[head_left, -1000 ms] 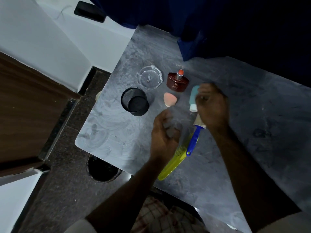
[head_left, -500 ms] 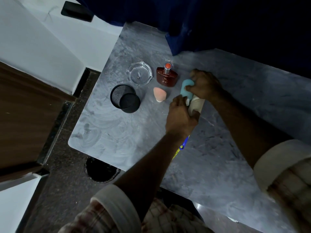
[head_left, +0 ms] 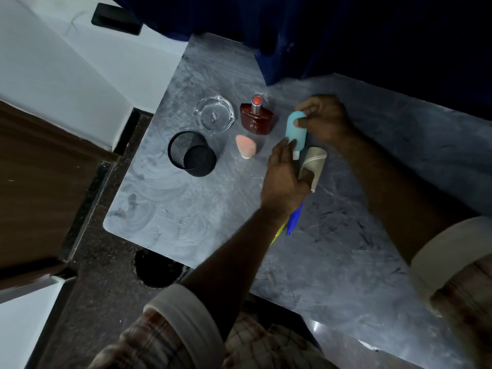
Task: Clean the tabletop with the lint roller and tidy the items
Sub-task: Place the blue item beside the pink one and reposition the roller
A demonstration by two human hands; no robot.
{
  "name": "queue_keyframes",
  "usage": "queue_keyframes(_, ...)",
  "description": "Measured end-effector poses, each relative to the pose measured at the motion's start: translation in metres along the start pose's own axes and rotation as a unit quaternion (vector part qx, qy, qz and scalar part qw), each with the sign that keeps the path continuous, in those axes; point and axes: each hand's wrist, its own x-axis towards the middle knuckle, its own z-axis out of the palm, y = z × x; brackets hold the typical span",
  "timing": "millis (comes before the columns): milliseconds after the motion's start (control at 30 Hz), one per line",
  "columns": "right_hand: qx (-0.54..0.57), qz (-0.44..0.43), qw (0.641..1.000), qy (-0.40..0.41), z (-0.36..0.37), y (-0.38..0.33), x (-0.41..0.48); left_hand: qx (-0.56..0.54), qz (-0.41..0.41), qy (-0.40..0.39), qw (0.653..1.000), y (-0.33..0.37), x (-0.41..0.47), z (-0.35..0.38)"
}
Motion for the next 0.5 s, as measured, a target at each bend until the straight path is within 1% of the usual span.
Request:
queue_keyframes(100, 0.025, -0.035, 0.999, 0.030, -0.012, -0.006, -0.013, -0.017, 0.030, 0.015, 0.999, 0.002, -0.006, -0.001)
queue_keyframes(167, 0.046, -0.071, 0.995, 0.052, -0.019, -0.011, -0.028, -0.041, 0.053, 0.043, 0.997, 0.002, -0.013, -0.006)
queue_keyframes(233, 0.098, -0.087, 0.989, 0.064, -0.020, -0.017, -0.050, -0.076, 0.073, 0.078, 0.991, -0.002, -0.022, -0.013)
queue_keyframes(300, 0.133, -0.089, 0.985, 0.064, -0.011, -0.023, -0.078, -0.105, 0.058, 0.107, 0.987, -0.010, -0.033, -0.024)
queue_keyframes(367, 0.136, -0.098, 0.984, 0.058, 0.005, -0.030, -0.105, -0.131, 0.028, 0.129, 0.983, -0.019, -0.045, -0.036)
queue_keyframes(433, 0.127, -0.132, 0.982, 0.043, 0.025, -0.038, -0.127, -0.143, 0.015, 0.146, 0.979, -0.032, -0.054, -0.049)
queue_keyframes(500, 0.096, -0.182, 0.978, 0.027, 0.043, -0.044, -0.141, -0.136, 0.000, 0.157, 0.978, -0.043, -0.059, -0.061)
